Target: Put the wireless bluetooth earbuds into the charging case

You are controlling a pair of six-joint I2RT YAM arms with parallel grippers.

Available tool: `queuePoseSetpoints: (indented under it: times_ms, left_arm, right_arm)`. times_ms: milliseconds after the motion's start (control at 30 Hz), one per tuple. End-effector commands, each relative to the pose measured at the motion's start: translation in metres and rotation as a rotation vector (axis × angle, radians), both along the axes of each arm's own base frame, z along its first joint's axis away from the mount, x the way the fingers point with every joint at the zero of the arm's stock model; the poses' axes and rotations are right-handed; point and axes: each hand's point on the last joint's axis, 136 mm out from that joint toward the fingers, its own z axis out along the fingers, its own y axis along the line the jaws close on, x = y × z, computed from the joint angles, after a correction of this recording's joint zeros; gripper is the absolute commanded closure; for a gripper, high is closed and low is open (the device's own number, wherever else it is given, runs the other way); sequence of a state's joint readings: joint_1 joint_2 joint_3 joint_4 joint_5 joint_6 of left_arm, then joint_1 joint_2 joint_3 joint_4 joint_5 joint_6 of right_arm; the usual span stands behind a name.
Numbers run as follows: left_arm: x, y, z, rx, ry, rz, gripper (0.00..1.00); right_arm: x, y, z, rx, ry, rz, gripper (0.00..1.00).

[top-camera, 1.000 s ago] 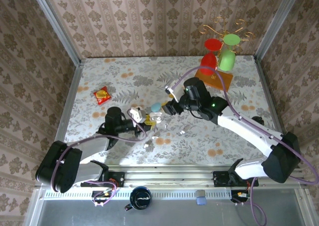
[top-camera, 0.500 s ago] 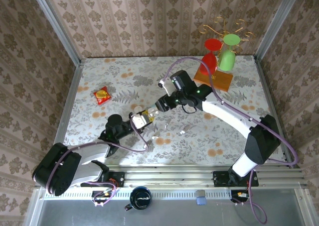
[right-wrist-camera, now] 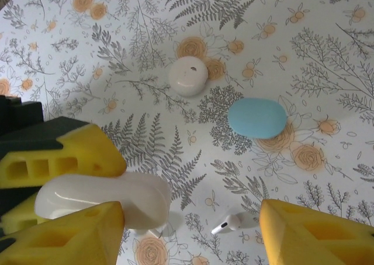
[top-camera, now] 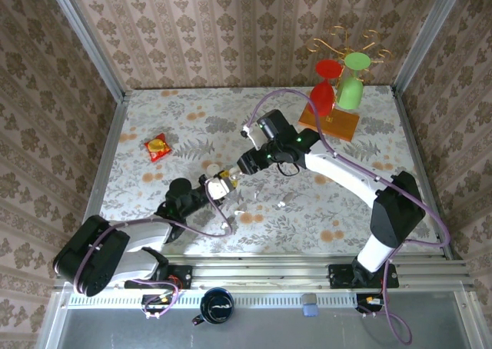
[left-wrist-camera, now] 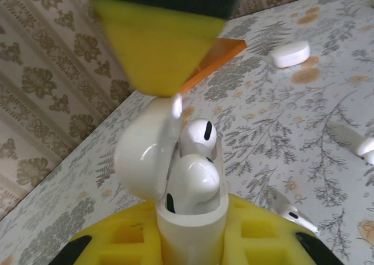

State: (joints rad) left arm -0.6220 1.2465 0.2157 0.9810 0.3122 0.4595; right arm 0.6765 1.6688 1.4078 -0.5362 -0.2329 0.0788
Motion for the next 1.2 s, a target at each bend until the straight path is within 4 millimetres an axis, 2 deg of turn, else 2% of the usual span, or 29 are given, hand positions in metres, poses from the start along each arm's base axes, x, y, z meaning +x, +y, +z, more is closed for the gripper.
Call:
queuePoseSetpoints:
  times_ms: [0, 100, 233, 333, 433, 533, 633, 767, 867, 1033, 1167]
  left_arm:
    - [0.008, 0.003, 0.024, -0.090, -0.016, 0.052, 1.00]
    - [0.011, 0.003, 0.025, -0.100, 0.036, 0.058, 1.00]
    - [0.005, -0.002, 0.025, -0.108, 0.090, 0.008, 1.00]
    - [0.000, -0.008, 0.026, -0.116, 0.127, -0.035, 1.00]
    - [-0.008, -0.011, 0.026, -0.104, 0.111, -0.078, 1.00]
    - [-0.010, -0.013, 0.025, -0.102, 0.113, -0.097, 1.00]
    - [-0.011, -0.018, 0.024, -0.103, 0.110, -0.126, 1.00]
    - [-0.013, -0.021, 0.026, -0.126, 0.113, -0.146, 1.00]
    - [-0.010, -0.020, 0.028, -0.150, 0.144, -0.129, 1.00]
    - [-0.004, -0.014, 0.036, -0.207, 0.188, -0.069, 1.00]
    - [-0.005, -0.013, 0.037, -0.212, 0.222, -0.076, 1.00]
  right_arm:
    - [-0.021, -0.012, -0.012, -0.057, 0.046, 0.027, 0.35]
    - [-0.025, -0.017, -0.009, -0.058, 0.037, 0.024, 0.35]
    - [-0.028, -0.016, 0.012, 0.031, -0.050, 0.071, 0.34]
    - [-0.034, -0.027, 0.017, 0.021, -0.126, 0.115, 0.33]
    - [-0.029, -0.035, 0.034, 0.081, -0.134, 0.052, 0.35]
    - [-0.022, -0.027, 0.049, 0.128, -0.111, 0.021, 0.36]
    - [-0.008, -0.015, 0.055, 0.159, -0.085, -0.002, 0.35]
    - [0.006, -0.002, 0.049, 0.166, -0.059, -0.006, 0.34]
    - [0.006, 0.004, 0.035, 0.143, -0.036, 0.023, 0.34]
    - [-0.017, -0.004, 0.012, 0.071, -0.002, 0.108, 0.32]
    - [-0.034, -0.012, 0.015, 0.078, -0.010, 0.143, 0.38]
